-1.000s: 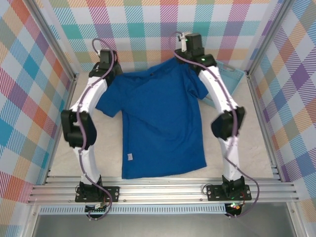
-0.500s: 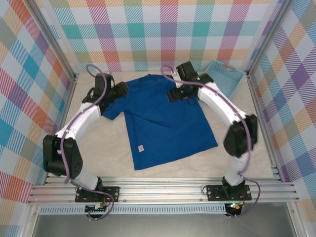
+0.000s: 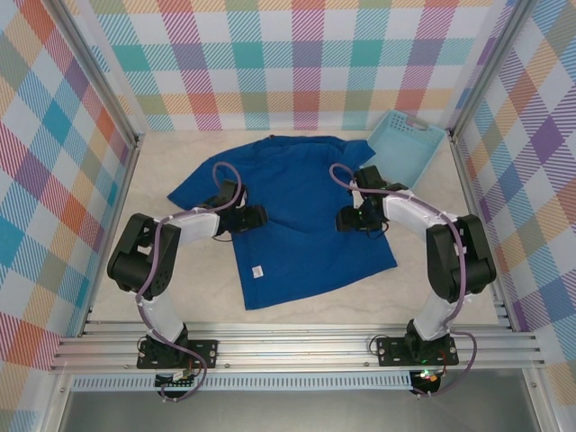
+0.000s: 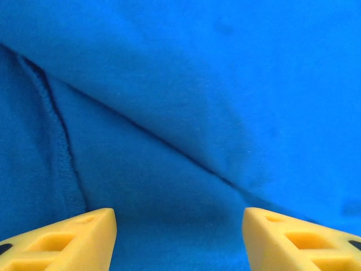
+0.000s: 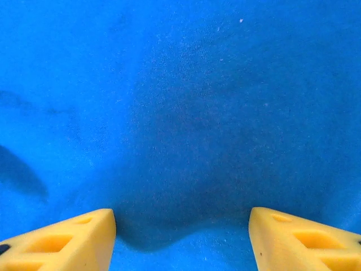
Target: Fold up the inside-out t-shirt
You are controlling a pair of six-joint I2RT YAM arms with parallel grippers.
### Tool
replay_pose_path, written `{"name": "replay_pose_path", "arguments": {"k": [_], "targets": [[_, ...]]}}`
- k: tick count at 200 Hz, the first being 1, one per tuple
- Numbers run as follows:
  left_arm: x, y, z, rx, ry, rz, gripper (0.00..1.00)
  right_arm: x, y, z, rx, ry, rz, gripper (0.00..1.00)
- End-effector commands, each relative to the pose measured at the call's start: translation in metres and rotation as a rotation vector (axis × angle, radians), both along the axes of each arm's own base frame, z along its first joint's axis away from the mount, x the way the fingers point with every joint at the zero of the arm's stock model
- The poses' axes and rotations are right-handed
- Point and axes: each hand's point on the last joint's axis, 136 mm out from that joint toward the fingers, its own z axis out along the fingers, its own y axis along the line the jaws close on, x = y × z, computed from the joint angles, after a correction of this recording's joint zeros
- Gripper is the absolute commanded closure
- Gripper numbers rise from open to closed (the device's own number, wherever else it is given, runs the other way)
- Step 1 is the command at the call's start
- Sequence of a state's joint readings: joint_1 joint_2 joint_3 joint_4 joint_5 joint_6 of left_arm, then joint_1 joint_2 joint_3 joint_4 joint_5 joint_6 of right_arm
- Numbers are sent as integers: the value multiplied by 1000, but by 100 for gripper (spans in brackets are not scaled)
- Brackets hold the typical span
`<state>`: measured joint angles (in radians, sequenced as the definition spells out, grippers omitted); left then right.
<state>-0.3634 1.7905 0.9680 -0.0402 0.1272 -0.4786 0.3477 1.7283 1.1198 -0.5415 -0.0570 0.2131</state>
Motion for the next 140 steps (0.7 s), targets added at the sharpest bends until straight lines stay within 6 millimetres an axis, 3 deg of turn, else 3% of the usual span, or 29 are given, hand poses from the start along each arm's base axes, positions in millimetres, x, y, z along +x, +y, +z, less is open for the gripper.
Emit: {"name": "replay_pose_path", "arguments": {"k": [1, 29, 44, 58, 77, 103, 119, 140], "targets": [[0, 15, -17, 62, -3, 28, 39, -9, 13, -16, 66, 51, -33, 38], [-10, 40, -31, 120, 25, 75, 39, -40, 36, -29, 161, 135, -7, 41], [-11, 51, -31, 122, 28, 98, 39, -51, 58, -19, 214, 142, 49, 41], [-10, 51, -23, 110, 13, 85, 39, -45, 55, 2, 202, 78, 41, 40], [-10, 35, -6, 42, -7, 38, 39, -18, 23, 42, 134, -75, -21, 37], [-11, 18, 20, 14, -57, -1, 38, 30, -57, 90, -2, -261, -216, 33], [-11, 10, 33, -1, -86, -15, 37, 56, -108, 108, -77, -334, -353, 31], [-11, 3, 43, -13, -107, -33, 37, 85, -157, 118, -154, -366, -472, 29]]}}
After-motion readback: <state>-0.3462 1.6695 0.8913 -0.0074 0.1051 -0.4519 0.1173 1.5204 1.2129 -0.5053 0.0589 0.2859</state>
